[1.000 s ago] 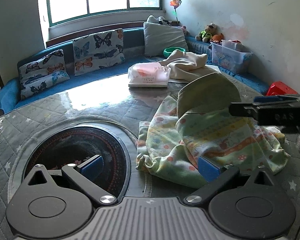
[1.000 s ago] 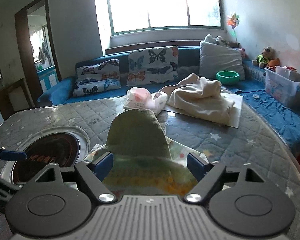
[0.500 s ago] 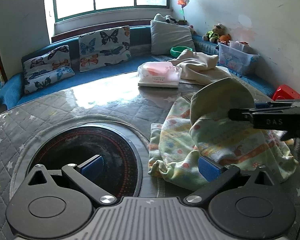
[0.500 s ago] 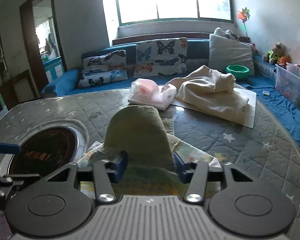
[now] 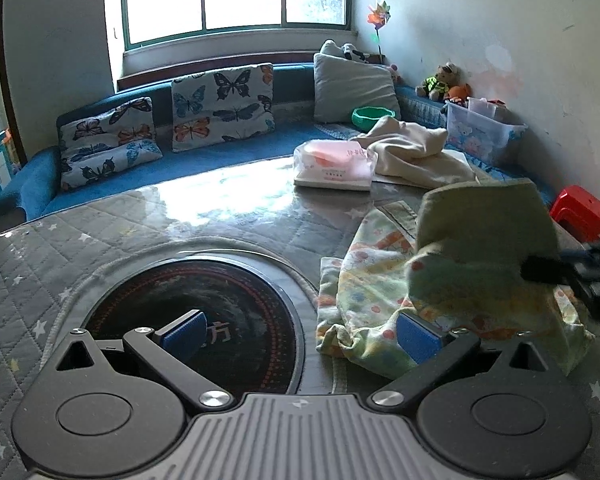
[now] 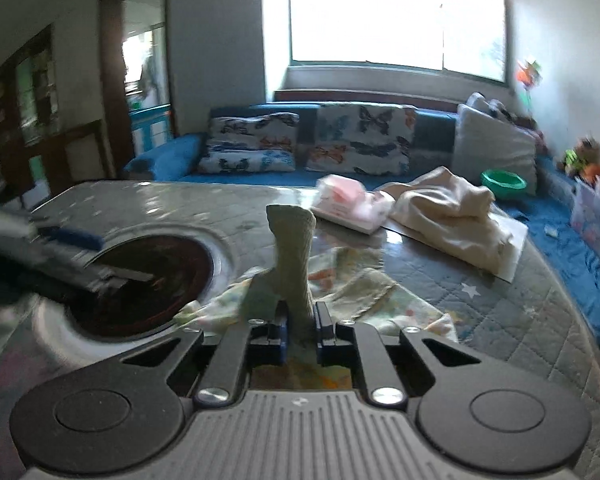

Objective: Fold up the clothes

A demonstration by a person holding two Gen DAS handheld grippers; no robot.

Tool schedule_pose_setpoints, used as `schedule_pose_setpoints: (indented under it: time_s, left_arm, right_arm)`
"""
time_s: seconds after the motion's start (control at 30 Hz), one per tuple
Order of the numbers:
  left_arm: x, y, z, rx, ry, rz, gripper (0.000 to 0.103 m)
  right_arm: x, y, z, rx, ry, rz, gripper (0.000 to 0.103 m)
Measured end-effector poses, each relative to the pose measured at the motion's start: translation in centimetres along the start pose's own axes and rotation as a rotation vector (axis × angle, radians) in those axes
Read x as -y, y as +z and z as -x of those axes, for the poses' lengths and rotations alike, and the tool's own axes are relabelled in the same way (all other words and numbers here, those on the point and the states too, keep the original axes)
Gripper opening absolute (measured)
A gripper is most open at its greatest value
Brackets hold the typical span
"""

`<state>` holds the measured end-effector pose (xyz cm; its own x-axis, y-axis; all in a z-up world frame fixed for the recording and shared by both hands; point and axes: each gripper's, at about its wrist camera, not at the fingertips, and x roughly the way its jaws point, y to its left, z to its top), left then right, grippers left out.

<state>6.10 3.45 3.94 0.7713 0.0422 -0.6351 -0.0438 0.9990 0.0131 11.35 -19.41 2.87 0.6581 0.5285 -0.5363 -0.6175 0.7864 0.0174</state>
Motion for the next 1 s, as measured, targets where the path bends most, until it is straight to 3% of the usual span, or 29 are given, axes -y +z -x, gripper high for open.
schedule_pose_setpoints:
  time_s: [0.27, 0.6, 1.0]
  left_arm:
    - [-0.7, 0.3, 1.8, 0.037, -0.007, 0.015, 0.103]
    - [0.9, 0.6, 3.6, 0.062, -0.076, -0.006, 0.103]
    - [3.9, -0.9, -0.5, -0.068, -0.145, -0.054, 0.101]
  right_arm:
    - [-5.2, -2.8, 4.8, -0.005, 0.065, 0.164, 0.011]
    - [-10.0, -8.4, 6.2, -0.145, 0.134, 0.347, 0.011]
    - [-11.3, -10.6, 6.0, -0.215, 0.212, 0.381, 0.011]
